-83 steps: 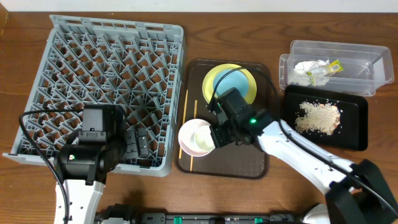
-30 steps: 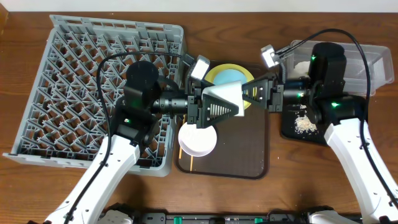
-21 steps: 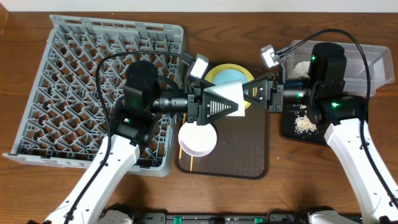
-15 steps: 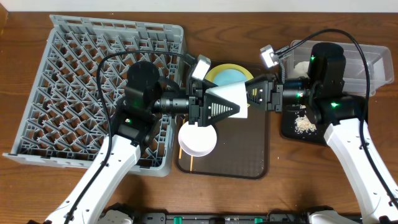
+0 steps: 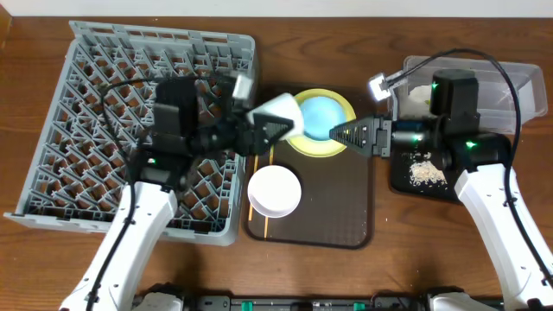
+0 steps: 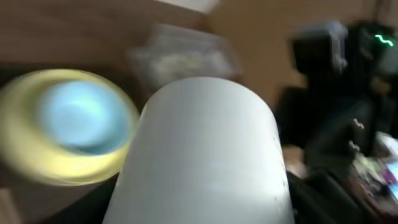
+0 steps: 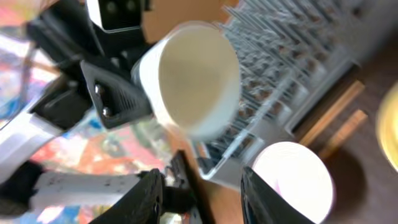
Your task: Sort waste into correct bins and load items into the dishwasher
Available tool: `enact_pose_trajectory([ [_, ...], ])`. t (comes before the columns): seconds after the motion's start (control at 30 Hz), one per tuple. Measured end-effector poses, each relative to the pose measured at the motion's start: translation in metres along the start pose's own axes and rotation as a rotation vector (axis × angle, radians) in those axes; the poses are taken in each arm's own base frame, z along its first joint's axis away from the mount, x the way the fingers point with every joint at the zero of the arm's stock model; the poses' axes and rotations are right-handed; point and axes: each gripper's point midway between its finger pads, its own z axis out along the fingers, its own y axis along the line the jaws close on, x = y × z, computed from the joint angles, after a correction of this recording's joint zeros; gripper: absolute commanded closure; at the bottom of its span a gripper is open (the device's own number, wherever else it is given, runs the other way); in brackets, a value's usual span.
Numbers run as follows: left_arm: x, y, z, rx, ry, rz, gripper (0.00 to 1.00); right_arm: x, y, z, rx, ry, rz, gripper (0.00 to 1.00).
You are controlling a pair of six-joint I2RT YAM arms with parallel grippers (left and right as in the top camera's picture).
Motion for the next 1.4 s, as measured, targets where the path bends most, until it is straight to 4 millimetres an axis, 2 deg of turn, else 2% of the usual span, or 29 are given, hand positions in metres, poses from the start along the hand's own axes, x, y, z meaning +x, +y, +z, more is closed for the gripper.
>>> enact_pose_trajectory([
  [0.07, -0.006, 0.034, -0.014, -0.142, -0.043, -0.042, 0.60, 0.008, -0.017, -0.001, 0.094, 0.014, 0.026, 0.65],
  [0.1, -0.009, 0.053, -0.026, -0.223, -0.070, -0.074, 0.60, 0.013, -0.034, -0.003, 0.188, 0.023, 0.027, 0.66],
  [0.13, -0.010, 0.069, -0.039, -0.294, -0.091, -0.107, 0.61, 0.015, -0.039, -0.004, 0.217, 0.027, 0.027, 0.67],
  [0.27, -0.010, 0.103, -0.095, -0.515, -0.168, -0.175, 0.66, 0.031, -0.069, -0.015, 0.397, 0.070, 0.053, 0.68],
  [0.43, 0.030, 0.142, -0.173, -0.871, -0.181, -0.350, 0.66, 0.053, -0.096, -0.046, 0.667, 0.122, 0.063, 0.70],
  [0.53, 0.061, 0.158, -0.202, -1.033, -0.121, -0.454, 0.66, 0.056, -0.103, -0.073, 0.837, 0.117, 0.031, 0.70],
  [0.7, 0.091, 0.170, -0.207, -1.103, -0.009, -0.548, 0.66, 0.057, -0.110, -0.090, 0.946, 0.113, 0.016, 0.70],
  [0.8, 0.103, 0.179, -0.205, -1.115, 0.050, -0.596, 0.65, 0.057, -0.112, -0.093, 0.965, 0.113, 0.014, 0.70],
  [0.83, 0.109, 0.184, -0.202, -1.116, 0.080, -0.619, 0.59, 0.057, -0.112, -0.094, 0.969, 0.113, 0.014, 0.71],
  [0.9, 0.116, 0.191, -0.199, -1.118, 0.117, -0.648, 0.56, 0.057, -0.113, -0.094, 0.971, 0.114, 0.015, 0.70],
  [0.93, 0.120, 0.195, -0.198, -1.120, 0.136, -0.664, 0.51, 0.058, -0.113, -0.094, 0.972, 0.117, 0.017, 0.70],
  [0.97, 0.123, 0.200, -0.196, -1.119, 0.156, -0.679, 0.39, 0.059, -0.113, -0.094, 0.973, 0.119, 0.018, 0.70],
  [1.0, 0.126, 0.202, -0.195, -1.120, 0.168, -0.689, 0.34, 0.059, -0.113, -0.094, 0.973, 0.119, 0.018, 0.70],
  [1.07, 0.129, 0.209, -0.192, -1.120, 0.186, -0.704, 0.08, 0.059, -0.113, -0.094, 0.973, 0.119, 0.018, 0.70],
  [1.1, 0.131, 0.213, -0.191, -1.120, 0.199, -0.708, 0.03, 0.059, -0.113, -0.094, 0.973, 0.119, 0.018, 0.70],
  [1.23, 0.135, 0.217, -0.190, -1.120, 0.217, -0.722, 0.02, 0.061, -0.113, -0.095, 0.977, 0.129, 0.025, 0.68],
  [1.33, 0.128, 0.208, -0.193, -1.121, 0.183, -0.696, 0.02, 0.062, -0.113, -0.096, 0.979, 0.134, 0.021, 0.51],
  [1.4, 0.108, 0.191, -0.200, -1.115, 0.107, -0.634, 0.02, 0.062, -0.113, -0.096, 0.982, 0.135, 0.020, 0.43],
])
